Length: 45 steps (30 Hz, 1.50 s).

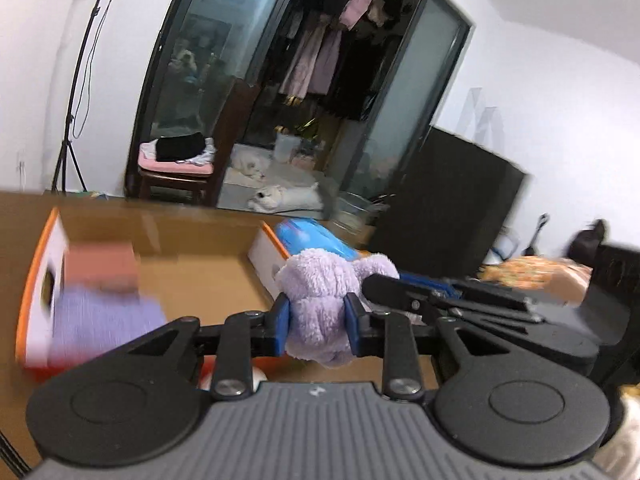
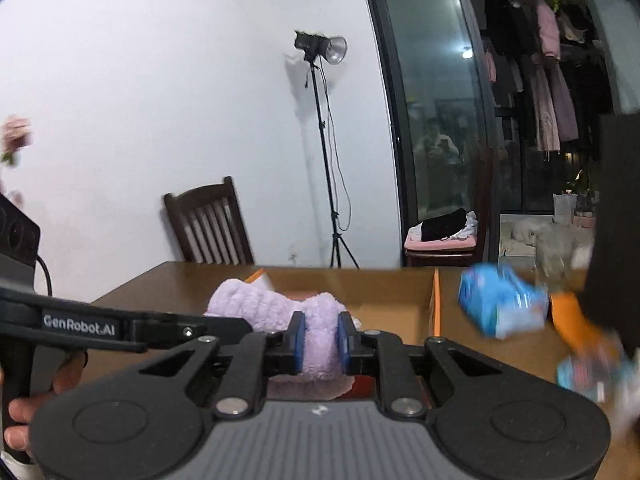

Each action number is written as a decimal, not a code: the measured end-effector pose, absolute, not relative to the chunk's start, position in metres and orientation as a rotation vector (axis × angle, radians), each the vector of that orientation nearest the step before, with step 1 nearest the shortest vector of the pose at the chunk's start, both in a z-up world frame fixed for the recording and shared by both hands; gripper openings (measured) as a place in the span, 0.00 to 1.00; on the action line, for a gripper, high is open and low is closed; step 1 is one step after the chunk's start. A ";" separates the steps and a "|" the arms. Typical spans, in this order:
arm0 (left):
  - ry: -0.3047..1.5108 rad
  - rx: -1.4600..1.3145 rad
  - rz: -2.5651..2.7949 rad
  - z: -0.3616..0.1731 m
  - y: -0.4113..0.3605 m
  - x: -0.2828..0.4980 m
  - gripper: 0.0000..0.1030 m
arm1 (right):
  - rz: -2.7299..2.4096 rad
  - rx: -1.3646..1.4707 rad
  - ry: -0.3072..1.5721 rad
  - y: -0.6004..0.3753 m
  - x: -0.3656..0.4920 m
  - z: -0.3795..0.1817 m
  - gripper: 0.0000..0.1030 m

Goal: Organize soft objects
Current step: 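Carry the lavender towel into the box and open both grippers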

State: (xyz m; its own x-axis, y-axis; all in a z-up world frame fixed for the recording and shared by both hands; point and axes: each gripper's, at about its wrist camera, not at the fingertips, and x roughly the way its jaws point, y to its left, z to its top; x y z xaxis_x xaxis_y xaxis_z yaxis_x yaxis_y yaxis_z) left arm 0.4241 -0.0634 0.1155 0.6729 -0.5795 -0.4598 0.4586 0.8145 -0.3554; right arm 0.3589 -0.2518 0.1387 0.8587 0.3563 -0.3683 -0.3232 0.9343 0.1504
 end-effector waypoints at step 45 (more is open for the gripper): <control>0.314 0.050 -0.269 0.117 0.009 0.246 0.89 | 0.277 0.064 0.360 -0.277 0.246 0.164 0.64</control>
